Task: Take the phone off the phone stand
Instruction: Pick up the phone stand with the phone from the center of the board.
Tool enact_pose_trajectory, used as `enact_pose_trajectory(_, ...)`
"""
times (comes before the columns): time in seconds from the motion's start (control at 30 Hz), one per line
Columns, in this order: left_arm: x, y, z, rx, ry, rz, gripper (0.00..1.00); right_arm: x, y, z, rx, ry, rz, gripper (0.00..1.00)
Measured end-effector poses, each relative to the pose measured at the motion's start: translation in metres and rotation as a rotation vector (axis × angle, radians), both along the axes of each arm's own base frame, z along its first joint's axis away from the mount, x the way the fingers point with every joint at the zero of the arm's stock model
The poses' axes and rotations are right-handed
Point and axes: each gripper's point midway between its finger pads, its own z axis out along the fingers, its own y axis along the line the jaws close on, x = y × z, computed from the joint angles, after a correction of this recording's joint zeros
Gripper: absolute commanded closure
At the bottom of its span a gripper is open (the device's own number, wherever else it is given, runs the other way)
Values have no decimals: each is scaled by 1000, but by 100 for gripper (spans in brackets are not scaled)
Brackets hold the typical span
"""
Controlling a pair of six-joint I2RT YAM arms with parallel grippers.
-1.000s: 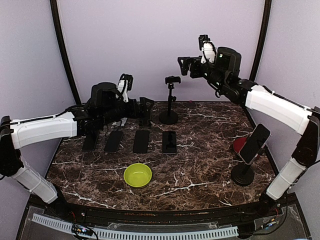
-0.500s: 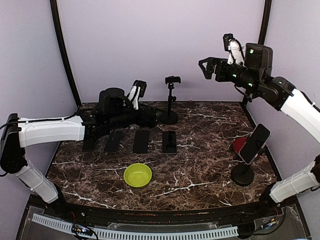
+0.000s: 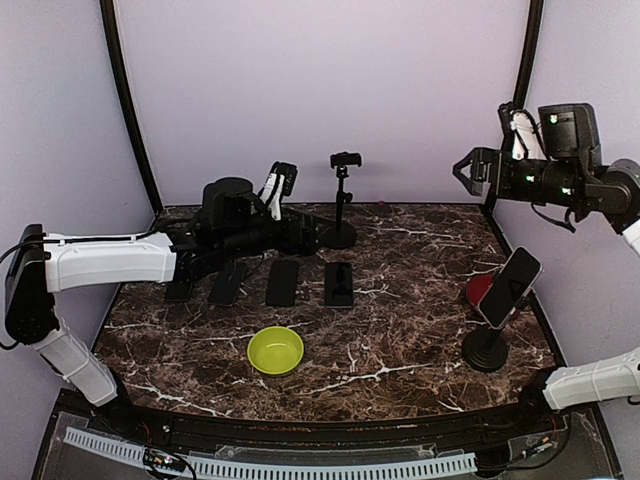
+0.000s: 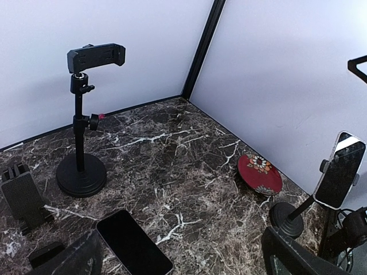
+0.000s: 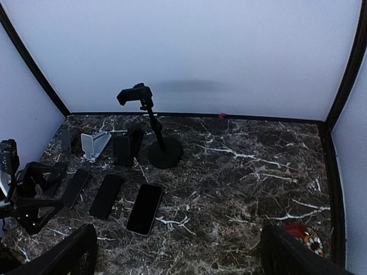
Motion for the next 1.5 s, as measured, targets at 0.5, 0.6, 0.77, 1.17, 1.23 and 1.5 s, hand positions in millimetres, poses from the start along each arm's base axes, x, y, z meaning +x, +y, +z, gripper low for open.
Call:
enact_pose_trajectory(0.5, -4, -5, 6, -54, 4, -27, 1, -48, -70, -48, -10, 213, -157, 0)
enact_pose_trajectory(0.6, -5, -6, 5, -63, 9, -35, 1, -54, -80, -64, -23, 256, -185, 0)
enact_pose_trajectory(0.77, -7, -6, 4, -72, 16, -41, 1, -60, -92, -87, -37, 307, -225, 0)
enact_pose_trajectory(1.17, -8, -5, -2, -75, 25, -43, 1, -55, -120, -130, -31, 414, -297, 2)
enact_pose_trajectory(1.23, -8, -5, -1, -78, 22, -43, 1, -56, -121, -137, -19, 434, -287, 6)
enact_pose_trajectory(1.5, -8, -5, -1, -78, 22, -43, 1, -57, -114, -136, 95, 453, -227, 19)
